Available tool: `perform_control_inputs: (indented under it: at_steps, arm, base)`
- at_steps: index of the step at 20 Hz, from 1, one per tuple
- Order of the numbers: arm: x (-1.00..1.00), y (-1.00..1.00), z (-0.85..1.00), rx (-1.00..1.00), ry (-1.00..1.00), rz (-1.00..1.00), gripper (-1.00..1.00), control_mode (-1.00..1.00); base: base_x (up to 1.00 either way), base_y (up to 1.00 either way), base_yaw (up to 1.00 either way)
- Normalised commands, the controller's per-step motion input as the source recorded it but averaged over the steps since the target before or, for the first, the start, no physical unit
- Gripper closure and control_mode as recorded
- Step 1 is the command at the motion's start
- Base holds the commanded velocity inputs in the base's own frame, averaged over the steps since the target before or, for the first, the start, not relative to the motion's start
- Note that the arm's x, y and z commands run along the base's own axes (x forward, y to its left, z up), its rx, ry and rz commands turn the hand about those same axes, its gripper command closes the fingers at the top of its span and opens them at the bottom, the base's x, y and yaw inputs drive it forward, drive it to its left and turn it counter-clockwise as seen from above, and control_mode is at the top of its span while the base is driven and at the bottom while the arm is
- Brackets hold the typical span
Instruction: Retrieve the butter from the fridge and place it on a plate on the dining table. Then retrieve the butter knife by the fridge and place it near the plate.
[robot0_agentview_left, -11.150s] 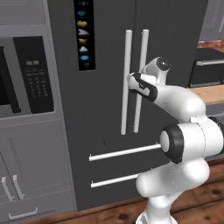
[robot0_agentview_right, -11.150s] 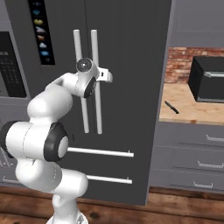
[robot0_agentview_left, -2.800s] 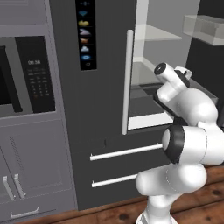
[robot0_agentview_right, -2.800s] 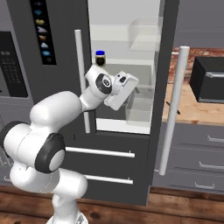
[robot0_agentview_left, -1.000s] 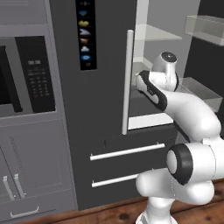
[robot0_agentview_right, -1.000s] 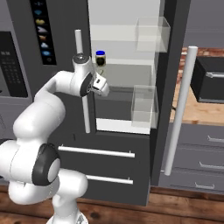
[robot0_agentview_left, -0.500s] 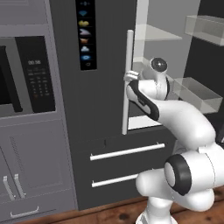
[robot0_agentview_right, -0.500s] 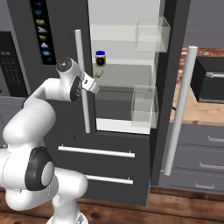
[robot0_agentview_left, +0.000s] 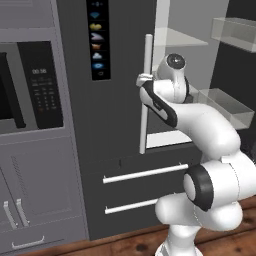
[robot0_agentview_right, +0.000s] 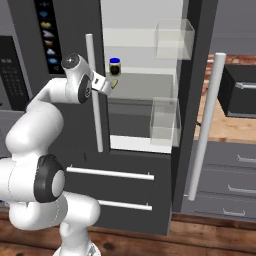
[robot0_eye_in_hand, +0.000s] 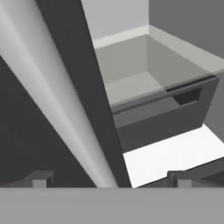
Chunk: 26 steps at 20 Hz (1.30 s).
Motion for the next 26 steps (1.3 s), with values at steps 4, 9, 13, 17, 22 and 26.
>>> perform_control_inputs:
  at_steps: [4,9,13,17,22,26]
  arm:
    - [0.00,0.00,0.00,0.00,0.00,0.00,-1.00,-1.00]
    - [0.02,0.04,-0.03,-0.03,0.00,0.07,-1.00,-1.00]
    - [0.13,0.10,0.00,-0.02,0.00,0.18,-1.00,-1.00]
    - [0.21,0.09,0.00,-0.11,0.00,0.24,-1.00,-1.00]
    - [0.16,0.01,-0.09,-0.15,0.00,0.05,-1.00,-1.00]
    - [0.10,0.15,-0.07,-0.12,0.00,0.00,-1.00,-1.00]
  base:
    - [0.00,0.00,0.00]
    - [0.00,0.00,0.00]
    - [0.00,0.00,0.00]
    - [0.00,0.00,0.00]
    - [0.00,0.00,0.00]
    - [0.00,0.00,0.00]
